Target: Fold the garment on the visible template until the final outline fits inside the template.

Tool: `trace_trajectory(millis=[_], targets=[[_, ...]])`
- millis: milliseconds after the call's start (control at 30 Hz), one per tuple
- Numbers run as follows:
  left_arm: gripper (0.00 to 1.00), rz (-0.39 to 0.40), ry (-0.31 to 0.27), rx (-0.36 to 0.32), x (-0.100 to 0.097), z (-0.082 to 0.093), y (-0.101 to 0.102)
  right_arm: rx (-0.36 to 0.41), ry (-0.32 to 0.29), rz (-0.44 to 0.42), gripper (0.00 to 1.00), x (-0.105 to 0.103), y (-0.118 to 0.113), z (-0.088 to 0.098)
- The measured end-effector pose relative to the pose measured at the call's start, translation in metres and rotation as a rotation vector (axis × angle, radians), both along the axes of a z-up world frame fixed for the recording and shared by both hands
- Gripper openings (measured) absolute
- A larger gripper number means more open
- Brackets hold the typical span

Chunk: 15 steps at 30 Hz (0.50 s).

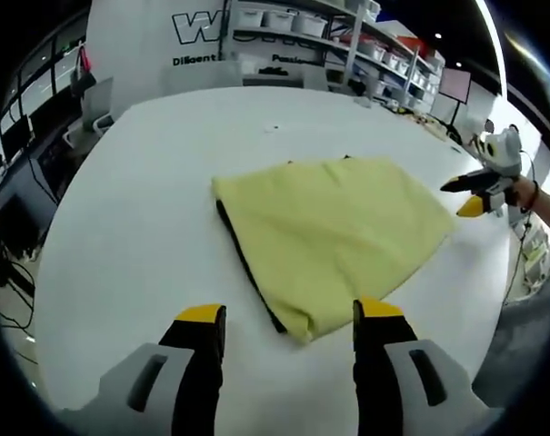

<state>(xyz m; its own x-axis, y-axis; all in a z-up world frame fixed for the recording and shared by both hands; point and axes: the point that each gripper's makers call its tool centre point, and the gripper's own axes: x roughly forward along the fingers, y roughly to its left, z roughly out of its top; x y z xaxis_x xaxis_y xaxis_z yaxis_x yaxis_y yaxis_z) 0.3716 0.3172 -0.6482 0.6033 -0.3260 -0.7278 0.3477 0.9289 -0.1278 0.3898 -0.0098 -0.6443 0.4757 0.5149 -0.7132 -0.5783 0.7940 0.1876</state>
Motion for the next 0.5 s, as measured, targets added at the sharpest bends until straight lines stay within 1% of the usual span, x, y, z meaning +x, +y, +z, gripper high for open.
trace_trajectory(millis=[33, 133, 333, 400, 500], targets=[[0.59, 0.01, 0.011, -0.001, -0.002, -0.002, 0.001, 0.0, 0.004, -0.001, 0.66, -0.002, -0.001, -0.001], [0.56, 0.015, 0.016, 0.0, -0.008, -0.006, 0.002, 0.002, 0.014, -0.006, 0.65, -0.011, -0.001, -0.004], [0.47, 0.018, 0.031, -0.011, -0.017, -0.012, 0.002, -0.008, 0.029, -0.006, 0.6, -0.024, -0.003, -0.011], [0.44, 0.024, 0.035, -0.016, -0.018, -0.014, 0.002, 0.001, 0.027, -0.015, 0.58, -0.026, -0.004, -0.012], [0.36, 0.025, 0.04, -0.022, -0.02, -0.016, 0.002, -0.008, 0.026, -0.018, 0.51, -0.028, -0.004, -0.016]])
